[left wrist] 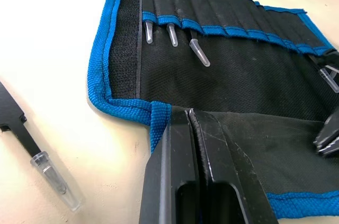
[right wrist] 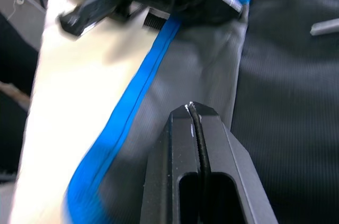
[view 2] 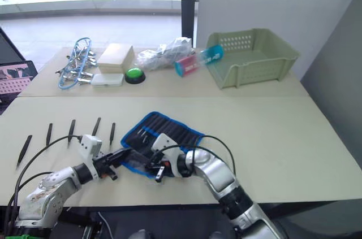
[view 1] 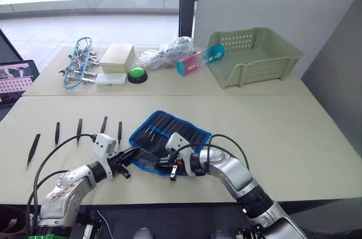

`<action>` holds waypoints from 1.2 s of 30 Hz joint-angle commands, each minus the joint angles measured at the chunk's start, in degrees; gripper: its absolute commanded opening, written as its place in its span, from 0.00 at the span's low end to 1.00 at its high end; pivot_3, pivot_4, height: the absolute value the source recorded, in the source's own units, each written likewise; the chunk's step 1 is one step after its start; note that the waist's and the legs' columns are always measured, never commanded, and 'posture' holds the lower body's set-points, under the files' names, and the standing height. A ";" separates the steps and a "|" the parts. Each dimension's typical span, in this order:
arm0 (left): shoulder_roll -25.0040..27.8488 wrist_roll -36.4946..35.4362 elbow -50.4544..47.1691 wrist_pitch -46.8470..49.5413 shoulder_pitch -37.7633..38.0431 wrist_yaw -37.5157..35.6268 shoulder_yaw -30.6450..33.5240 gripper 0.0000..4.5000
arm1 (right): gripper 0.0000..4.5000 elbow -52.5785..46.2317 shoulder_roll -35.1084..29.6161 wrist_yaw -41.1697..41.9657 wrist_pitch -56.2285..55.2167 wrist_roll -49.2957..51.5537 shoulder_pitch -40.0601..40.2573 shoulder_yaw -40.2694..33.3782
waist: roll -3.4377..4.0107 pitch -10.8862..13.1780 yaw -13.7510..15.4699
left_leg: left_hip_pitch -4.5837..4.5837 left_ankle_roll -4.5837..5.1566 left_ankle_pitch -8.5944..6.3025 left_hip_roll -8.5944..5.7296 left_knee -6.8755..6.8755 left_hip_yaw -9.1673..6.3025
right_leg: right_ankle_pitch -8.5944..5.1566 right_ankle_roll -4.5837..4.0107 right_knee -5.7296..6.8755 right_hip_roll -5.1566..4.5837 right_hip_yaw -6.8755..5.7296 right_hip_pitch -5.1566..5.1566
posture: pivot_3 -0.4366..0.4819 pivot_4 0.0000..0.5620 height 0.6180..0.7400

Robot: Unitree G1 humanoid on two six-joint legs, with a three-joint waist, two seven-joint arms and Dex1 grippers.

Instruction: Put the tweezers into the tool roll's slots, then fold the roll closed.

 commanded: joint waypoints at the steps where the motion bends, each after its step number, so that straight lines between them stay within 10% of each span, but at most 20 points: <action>1: -0.42 2.56 3.50 0.62 0.86 0.66 -1.67 0.02 | 0.00 -5.14 -3.17 -0.59 5.10 1.46 3.08 -1.36 | 0.16 -0.10 0.19 | 0.02 0.01 0.00 0.00 0.00 0.01 | 0.00 0.00 -0.01 0.00 0.00 0.01 | 0.48 0.27 0.85; 20: -1.17 -2.62 1.16 2.55 -1.46 -1.86 1.29 0.02 | 0.00 -16.61 -3.62 -2.54 6.19 11.69 7.60 -8.54 | 0.37 -0.28 0.91 | 0.03 0.13 -0.07 -0.01 0.02 0.01 | -0.01 -0.01 -0.09 0.01 0.00 0.05 | 0.48 0.27 0.85; 30: 6.92 -18.35 -6.69 10.71 -0.16 -6.18 18.04 0.02 | 0.00 -21.45 -5.58 -5.99 10.14 24.71 6.03 -27.53 | -0.15 0.03 0.85 | -0.27 0.12 -0.07 0.00 -0.06 -0.02 | 0.01 -0.03 -0.38 0.05 -0.03 -0.12 | 0.48 0.27 0.85; 36: 13.06 -12.55 2.06 3.81 5.40 -8.42 26.58 0.43 | 0.42 -17.59 -11.71 -9.30 1.43 18.91 10.75 -34.04 | -0.15 0.04 0.90 | -0.27 0.14 -0.09 0.00 -0.16 0.02 | 0.00 -0.03 -0.45 0.05 -0.04 -0.15 | 0.48 0.27 0.85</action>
